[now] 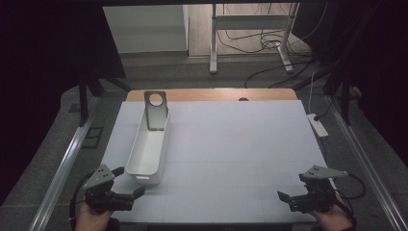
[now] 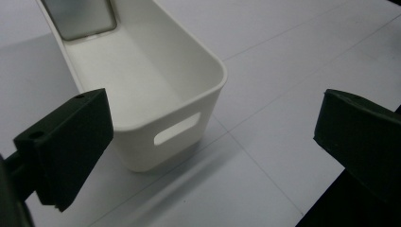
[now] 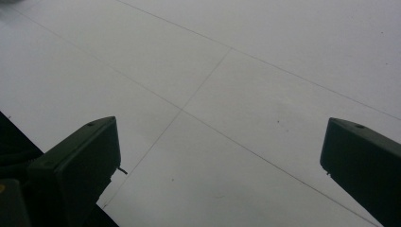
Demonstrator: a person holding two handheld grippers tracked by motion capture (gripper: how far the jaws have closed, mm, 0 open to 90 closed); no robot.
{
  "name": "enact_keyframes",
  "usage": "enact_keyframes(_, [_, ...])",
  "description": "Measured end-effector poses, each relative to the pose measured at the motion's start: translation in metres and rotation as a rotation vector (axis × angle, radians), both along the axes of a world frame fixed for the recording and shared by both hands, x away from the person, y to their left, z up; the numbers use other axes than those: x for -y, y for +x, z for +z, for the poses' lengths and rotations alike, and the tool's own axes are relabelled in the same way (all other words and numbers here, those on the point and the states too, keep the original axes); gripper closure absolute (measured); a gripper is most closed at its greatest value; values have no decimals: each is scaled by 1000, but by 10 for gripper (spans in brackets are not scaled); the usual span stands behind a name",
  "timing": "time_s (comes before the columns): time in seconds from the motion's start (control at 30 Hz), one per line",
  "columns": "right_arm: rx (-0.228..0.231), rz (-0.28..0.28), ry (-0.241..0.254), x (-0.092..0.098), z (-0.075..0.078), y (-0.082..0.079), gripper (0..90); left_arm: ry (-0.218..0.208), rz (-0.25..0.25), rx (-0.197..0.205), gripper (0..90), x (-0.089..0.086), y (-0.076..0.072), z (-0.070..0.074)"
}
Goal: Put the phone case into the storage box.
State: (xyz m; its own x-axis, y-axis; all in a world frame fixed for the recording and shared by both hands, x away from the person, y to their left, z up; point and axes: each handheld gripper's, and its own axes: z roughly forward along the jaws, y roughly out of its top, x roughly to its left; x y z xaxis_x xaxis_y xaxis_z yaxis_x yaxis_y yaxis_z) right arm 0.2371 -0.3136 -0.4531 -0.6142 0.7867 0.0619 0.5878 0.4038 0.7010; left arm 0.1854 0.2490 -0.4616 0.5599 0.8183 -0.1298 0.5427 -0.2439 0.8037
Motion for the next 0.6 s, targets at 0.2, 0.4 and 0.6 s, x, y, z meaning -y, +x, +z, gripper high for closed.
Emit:
enact_keyframes(0.2, [-2, -1, 0, 0, 0, 0, 0, 28, 7, -21, 0, 1, -2, -5])
enact_keyframes(0.4, [0, -1, -2, -1, 0, 0, 0, 44, 10, -39, 0, 1, -2, -8])
enact_keyframes(0.6, [-4, 1, -4, -1, 0, 0, 0, 43, 15, -55, 6, 1, 0, -9])
